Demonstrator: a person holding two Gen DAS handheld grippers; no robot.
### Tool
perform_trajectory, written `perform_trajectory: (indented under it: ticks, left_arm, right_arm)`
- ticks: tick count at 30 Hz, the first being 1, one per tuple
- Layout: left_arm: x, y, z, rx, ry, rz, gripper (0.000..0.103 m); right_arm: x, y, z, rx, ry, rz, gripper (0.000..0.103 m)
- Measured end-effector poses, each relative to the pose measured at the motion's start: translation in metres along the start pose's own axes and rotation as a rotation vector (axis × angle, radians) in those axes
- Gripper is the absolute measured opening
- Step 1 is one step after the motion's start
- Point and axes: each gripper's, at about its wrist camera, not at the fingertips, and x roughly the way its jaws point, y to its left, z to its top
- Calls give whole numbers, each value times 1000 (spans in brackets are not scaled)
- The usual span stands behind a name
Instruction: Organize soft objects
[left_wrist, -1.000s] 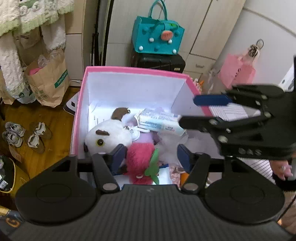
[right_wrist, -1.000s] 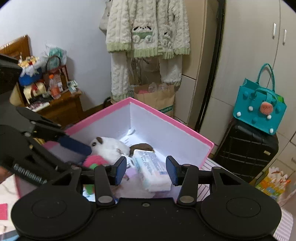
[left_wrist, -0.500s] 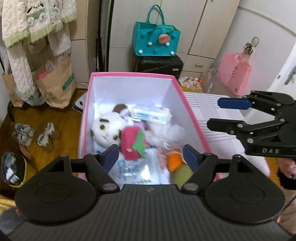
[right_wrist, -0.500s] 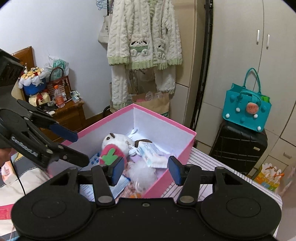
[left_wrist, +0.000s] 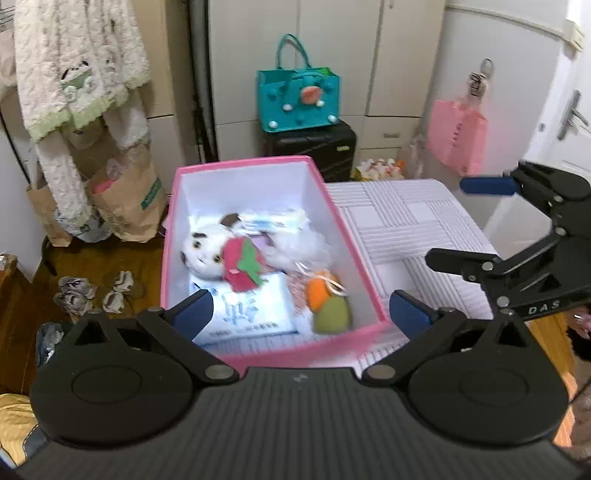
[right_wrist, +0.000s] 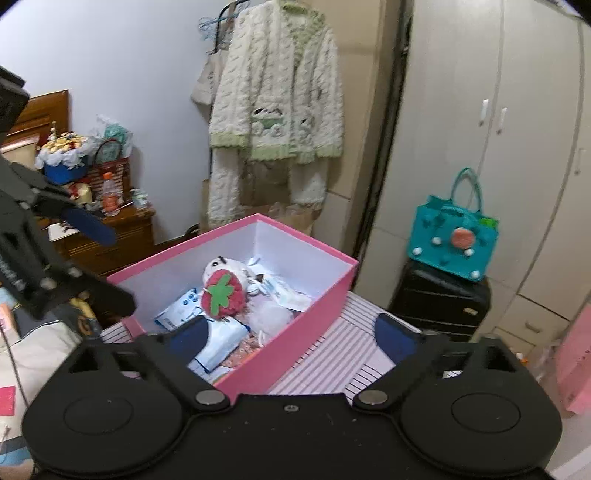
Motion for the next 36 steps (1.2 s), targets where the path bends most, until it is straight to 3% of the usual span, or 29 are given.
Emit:
perform_trajectory:
  ticks: [5,7,12,21,23,31,36]
  left_arm:
    - [-4,-15,-11,20,63,60,103]
    - [-10,-20,-16,47,34,73,103]
    - [-31,-36,-30,87,-80,115,103]
    - [-34,-63,-49,78,-64,155,103]
    - [-37,-64,-48,67,-66,120,103]
    - [-36,-75,-59,35,-119,147,103]
    - [-28,-80,-69,14,-135,212,103]
  right_arm:
    - [-18,13,-8,-23,49,-129,103]
    - [-31,18,-15,-71,24,-146,102]
    - [-58,26,-34,-44,-31,-235,103]
    - [-78,11,-56,194,13,-187,102]
    - [-83,11,-60,212,-7,-210,102]
    - [-97,13,-75,297,-3,-222,102]
    - [-102,16,-85,330,-1,-247,102]
